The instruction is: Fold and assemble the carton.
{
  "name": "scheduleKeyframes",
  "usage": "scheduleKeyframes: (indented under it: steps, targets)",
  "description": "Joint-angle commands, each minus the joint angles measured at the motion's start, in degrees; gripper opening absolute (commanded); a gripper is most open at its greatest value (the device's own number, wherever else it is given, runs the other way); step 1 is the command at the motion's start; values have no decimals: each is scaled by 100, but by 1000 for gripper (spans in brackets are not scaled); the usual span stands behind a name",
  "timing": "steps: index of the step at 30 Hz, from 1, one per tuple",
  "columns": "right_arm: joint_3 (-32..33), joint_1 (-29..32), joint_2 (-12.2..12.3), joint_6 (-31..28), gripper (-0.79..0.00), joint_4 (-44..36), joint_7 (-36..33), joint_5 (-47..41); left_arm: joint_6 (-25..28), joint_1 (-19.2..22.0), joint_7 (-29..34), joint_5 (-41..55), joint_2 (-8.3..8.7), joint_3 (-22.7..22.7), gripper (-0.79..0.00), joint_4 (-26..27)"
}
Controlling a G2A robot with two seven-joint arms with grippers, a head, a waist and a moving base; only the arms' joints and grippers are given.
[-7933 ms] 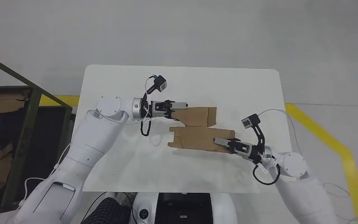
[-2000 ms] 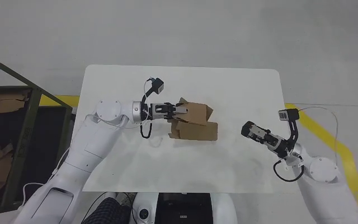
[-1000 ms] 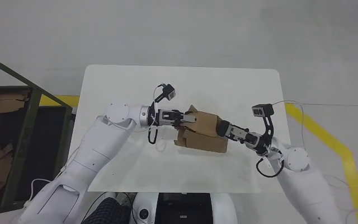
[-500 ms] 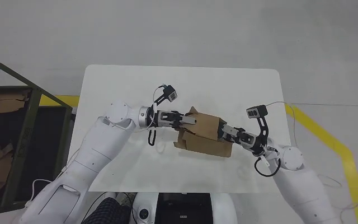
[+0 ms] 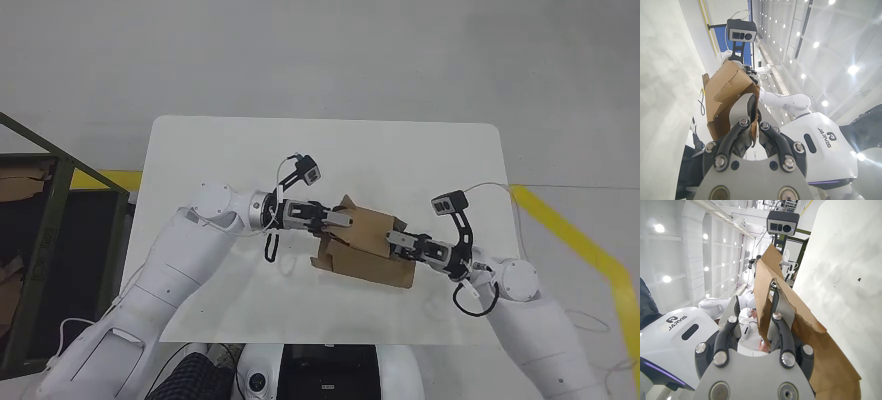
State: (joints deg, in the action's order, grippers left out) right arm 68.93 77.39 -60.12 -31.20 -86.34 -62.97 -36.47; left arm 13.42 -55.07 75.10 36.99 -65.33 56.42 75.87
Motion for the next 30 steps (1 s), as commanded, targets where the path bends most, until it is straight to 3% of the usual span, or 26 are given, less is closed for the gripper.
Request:
scheduleKeyframes:
  steps: [1, 13, 16, 18, 19, 23, 25, 26, 30]
  targets:
    - [-7, -2, -1, 16, -486, 5, -41, -1, -39, 19, 41, -6, -6, -19, -785, -22]
    - [-43, -53, -15, 56, -557, 112, -236, -27, -159, 100, 131, 66, -70, -167, -785, -148]
    - [-53, -54, -19, 59, -622, 124, -262, -39, -169, 127, 145, 76, -85, -194, -785, -172]
    - [-67, -51, -22, 62, -754, 123, -284, -45, -173, 144, 155, 78, -95, -208, -785, -182]
    - [-73, -50, -24, 67, -785, 125, -295, -48, -175, 152, 163, 78, -99, -216, -785, -186]
    - [-82, -61, -27, 81, -785, 133, -353, -62, -182, 178, 192, 69, -115, -244, -776, -206]
    - [-83, -60, -30, 87, -785, 146, -360, -74, -169, 187, 176, 52, -120, -245, -446, -217]
    - [-80, -60, -30, 90, -785, 156, -357, -78, -167, 186, 162, 49, -123, -244, -3, -219]
    - [-57, -44, -32, 112, -785, 183, -328, -107, -150, 179, 106, 92, -120, -173, 0, -245]
